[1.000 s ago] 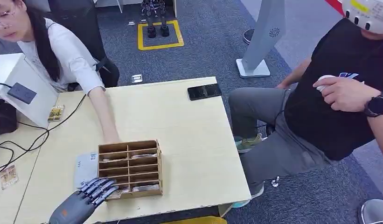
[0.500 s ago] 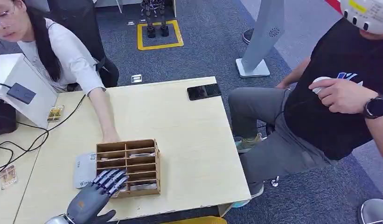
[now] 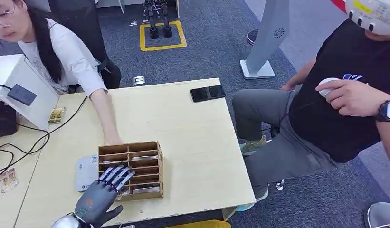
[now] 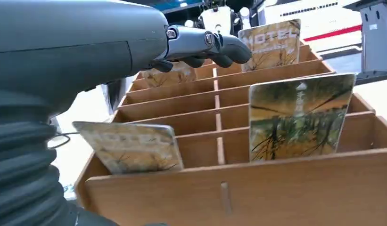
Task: Pass the card to the sensor for recognition and then transmit it.
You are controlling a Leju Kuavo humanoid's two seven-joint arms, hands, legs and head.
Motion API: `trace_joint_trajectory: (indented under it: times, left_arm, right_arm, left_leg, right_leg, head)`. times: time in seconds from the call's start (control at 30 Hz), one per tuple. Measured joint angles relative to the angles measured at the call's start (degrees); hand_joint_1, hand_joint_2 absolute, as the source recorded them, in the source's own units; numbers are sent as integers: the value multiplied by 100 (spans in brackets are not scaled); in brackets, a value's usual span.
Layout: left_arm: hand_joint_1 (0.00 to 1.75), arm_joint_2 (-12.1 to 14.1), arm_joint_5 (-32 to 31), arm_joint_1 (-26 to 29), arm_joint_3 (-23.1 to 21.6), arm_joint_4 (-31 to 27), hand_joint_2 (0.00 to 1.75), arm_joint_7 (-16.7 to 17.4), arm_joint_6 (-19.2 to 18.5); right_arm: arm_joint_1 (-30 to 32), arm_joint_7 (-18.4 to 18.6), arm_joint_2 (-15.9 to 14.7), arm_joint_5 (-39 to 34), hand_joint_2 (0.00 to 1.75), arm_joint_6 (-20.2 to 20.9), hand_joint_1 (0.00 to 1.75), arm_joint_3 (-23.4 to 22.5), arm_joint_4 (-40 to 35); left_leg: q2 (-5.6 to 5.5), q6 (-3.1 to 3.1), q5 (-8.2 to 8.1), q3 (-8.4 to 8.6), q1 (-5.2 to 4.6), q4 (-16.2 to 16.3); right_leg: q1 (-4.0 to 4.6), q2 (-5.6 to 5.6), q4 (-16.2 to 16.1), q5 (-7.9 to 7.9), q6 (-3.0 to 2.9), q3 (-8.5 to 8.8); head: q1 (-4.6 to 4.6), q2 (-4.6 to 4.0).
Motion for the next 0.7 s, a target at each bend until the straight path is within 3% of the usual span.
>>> trace_joint_trajectory:
  times: [0.7]
  left_arm:
    - [0, -131, -380, -29, 385, 52, 175, 199, 131]
  right_arm:
    - [21, 15, 2, -72, 175, -11, 0, 0, 0]
  left_leg:
    - [0, 0, 0, 0, 1, 0]
  right_leg:
    - [0, 0, 0, 0, 0, -1]
  head:
    - [-2, 0]
